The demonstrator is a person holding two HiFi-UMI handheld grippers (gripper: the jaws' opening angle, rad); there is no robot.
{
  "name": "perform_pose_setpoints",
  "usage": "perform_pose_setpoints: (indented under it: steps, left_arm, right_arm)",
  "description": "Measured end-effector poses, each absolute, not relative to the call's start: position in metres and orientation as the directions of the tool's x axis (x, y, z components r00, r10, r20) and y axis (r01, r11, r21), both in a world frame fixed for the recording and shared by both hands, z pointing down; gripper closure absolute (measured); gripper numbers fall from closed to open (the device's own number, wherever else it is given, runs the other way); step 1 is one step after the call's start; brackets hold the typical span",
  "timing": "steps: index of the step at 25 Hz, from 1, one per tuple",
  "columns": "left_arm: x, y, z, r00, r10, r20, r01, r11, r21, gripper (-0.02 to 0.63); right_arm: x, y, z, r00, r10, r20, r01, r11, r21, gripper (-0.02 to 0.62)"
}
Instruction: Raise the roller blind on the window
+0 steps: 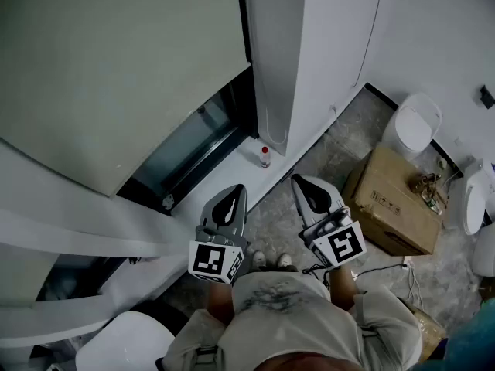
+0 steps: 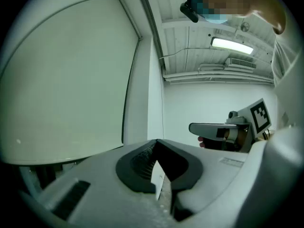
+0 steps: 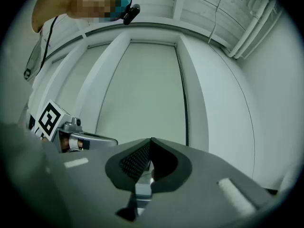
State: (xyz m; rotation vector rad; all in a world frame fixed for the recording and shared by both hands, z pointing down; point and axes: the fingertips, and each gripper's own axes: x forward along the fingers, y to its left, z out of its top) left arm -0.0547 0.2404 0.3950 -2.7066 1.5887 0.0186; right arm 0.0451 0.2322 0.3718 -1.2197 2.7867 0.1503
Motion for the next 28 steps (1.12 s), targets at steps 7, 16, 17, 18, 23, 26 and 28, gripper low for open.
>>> perform_pose_setpoints:
  steps: [7, 16, 17, 18, 23, 26, 28]
  left_arm:
    - [-0.049, 0.238, 0.403, 0.486, -0.874, -0.003, -0.874, -0.486, 0.015, 0.601]
    - [-0.04, 0.234, 0.398, 0.46, -0.888, -0.006, -0.888, -0.46, 0.032, 0.601]
    - [-0.037, 0.235, 0.397, 0.455, -0.891, -0.007, -0.89, -0.455, 0.033, 0.601]
    - [-0.035, 0.235, 0.397, 0.449, -0.893, -0.007, -0.893, -0.449, 0.034, 0.6]
    - [-0.033, 0.229, 0.399, 0.427, -0.904, 0.01, -0.904, -0.427, 0.031, 0.6]
    - [-0.034, 0.222, 0.4, 0.421, -0.907, 0.009, -0.907, -0.421, 0.028, 0.6]
    - [-0.034, 0.212, 0.401, 0.426, -0.905, 0.007, -0.905, -0.426, 0.021, 0.6]
  right_arm:
    - [0.052, 0.227, 0.379, -0.66, -0.743, -0.11, -0.75, 0.661, 0.03, 0.588]
    - [0.064, 0.225, 0.373, -0.663, -0.733, -0.153, -0.743, 0.669, 0.017, 0.586]
    - [0.066, 0.225, 0.372, -0.668, -0.727, -0.156, -0.738, 0.674, 0.018, 0.586]
    - [0.068, 0.224, 0.372, -0.673, -0.722, -0.158, -0.733, 0.68, 0.017, 0.586]
    - [0.065, 0.215, 0.369, -0.698, -0.696, -0.169, -0.707, 0.707, 0.004, 0.586]
    - [0.064, 0.21, 0.371, -0.703, -0.691, -0.167, -0.703, 0.711, 0.015, 0.584]
    - [0.063, 0.201, 0.373, -0.701, -0.694, -0.165, -0.706, 0.708, 0.022, 0.584]
